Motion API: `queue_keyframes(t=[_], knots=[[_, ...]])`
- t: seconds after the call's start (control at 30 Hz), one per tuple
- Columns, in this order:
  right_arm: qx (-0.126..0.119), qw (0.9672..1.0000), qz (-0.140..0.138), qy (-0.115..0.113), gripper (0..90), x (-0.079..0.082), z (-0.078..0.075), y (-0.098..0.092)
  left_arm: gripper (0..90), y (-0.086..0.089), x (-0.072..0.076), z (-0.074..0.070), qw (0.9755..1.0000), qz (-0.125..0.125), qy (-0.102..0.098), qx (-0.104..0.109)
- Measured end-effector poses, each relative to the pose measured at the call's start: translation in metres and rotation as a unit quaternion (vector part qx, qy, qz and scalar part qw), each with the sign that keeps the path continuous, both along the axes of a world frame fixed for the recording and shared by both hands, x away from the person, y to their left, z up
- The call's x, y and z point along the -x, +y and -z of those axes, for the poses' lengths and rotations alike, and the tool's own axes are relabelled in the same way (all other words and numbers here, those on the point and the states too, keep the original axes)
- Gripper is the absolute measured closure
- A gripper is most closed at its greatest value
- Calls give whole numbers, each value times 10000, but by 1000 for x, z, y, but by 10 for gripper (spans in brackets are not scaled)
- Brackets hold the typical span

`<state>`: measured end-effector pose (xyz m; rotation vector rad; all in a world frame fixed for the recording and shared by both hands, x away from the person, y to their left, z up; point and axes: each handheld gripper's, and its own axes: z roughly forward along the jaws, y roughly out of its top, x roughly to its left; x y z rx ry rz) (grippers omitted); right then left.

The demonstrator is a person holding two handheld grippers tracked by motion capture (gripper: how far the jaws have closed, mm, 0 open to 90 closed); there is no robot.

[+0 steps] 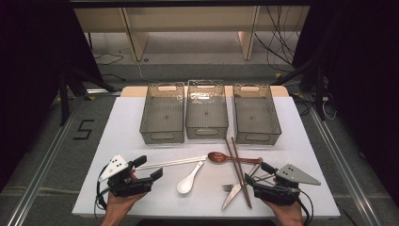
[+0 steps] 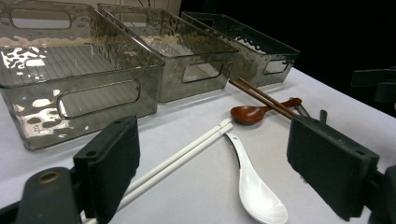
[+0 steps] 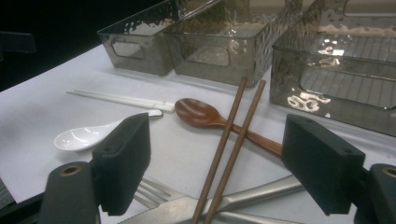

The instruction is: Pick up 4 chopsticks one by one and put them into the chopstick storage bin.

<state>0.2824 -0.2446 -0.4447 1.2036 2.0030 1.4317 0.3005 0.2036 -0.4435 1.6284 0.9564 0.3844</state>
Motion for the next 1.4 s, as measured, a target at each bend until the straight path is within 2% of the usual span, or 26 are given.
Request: queue_keyframes(t=[0.3,0.53,0.73,0.77,0.87,1.1,1.13,1.4], knots=[[106,9991,160,390,341,-6,1,1,168,0,0,0,10000,-4,-2,5],[348,9948,204,938,406,-19,0,4,168,0,0,0,10000,-14,-10,5],[515,9915,190,1180,459,-28,-2,9,168,0,1,0,10000,-20,-20,-21],[572,9896,183,1304,475,-32,-2,10,168,0,1,0,10000,-19,-28,-33],[616,9872,210,1456,498,-37,1,11,168,0,1,0,10000,-19,-34,-40],[702,9836,212,1645,571,-44,4,15,168,0,1,0,10000,-14,-49,-68],[753,9816,203,1745,598,-47,6,17,168,0,2,-1,9999,-16,-57,-82],[930,9728,111,2116,673,-56,15,25,168,0,2,0,9999,-19,-63,-94]])
